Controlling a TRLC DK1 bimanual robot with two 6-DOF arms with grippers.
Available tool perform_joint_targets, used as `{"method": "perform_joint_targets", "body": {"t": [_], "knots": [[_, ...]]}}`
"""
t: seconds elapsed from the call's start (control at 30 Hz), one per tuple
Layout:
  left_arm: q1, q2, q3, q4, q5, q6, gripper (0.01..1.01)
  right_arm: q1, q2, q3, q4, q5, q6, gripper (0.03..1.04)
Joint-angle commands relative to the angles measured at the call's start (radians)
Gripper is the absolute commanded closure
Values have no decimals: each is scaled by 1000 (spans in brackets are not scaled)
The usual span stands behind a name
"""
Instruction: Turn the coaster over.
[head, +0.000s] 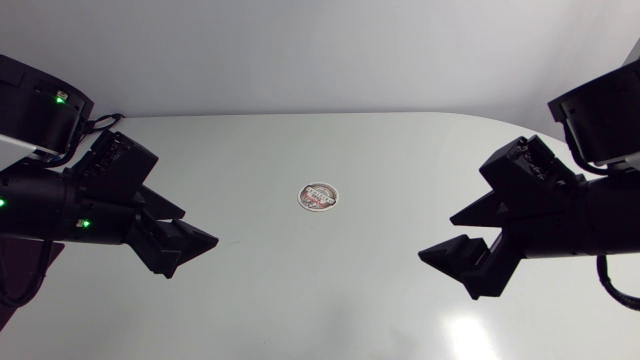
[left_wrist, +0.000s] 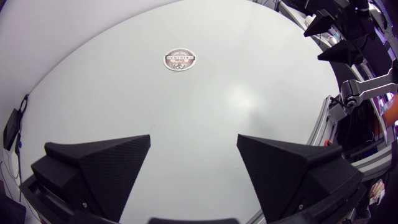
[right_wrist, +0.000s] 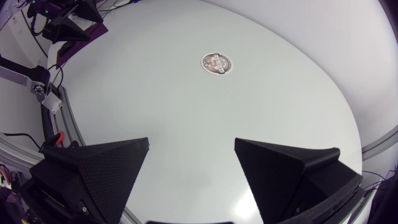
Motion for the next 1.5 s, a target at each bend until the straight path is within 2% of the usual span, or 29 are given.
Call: {"method": "perform_joint_targets", "body": {"t": [0.0, 0.43, 0.7, 0.9, 0.97, 1.1, 1.17, 1.23, 1.3, 1.37, 1.4, 1.47], "knots": [[-2, -13, -15, -6, -7, -9, 51, 7, 8, 10, -14, -9, -13, 66], [9, -2, -24, 6, -6, 0, 51, 1, 23, 10, -14, -31, -16, 66], [20, 26, -50, 60, -7, 13, 51, -5, 75, 7, 37, -31, -26, 66], [54, 159, -63, 188, -7, 50, 51, -33, 250, 15, 170, -34, -77, 72], [64, 221, -58, 236, -6, 62, 51, -42, 330, 33, 236, -34, -95, 115], [106, 342, -35, 305, -6, 100, 51, -65, 531, 125, 294, -78, -117, 154], [129, 397, -4, 316, -4, 117, 51, -65, 623, 185, 316, -80, -126, 216], [141, 446, 17, 348, -1, 131, 51, -65, 700, 245, 334, -80, -131, 338], [147, 495, 33, 392, 1, 132, 51, -65, 782, 315, 353, -80, -132, 520], [147, 544, 54, 408, 11, 139, 51, -70, 867, 392, 354, -106, -132, 790], [147, 563, 65, 417, 21, 139, 51, -73, 902, 426, 354, -126, -134, 867], [144, 596, 91, 431, 34, 134, 51, -73, 976, 490, 356, -138, -134, 916]]}}
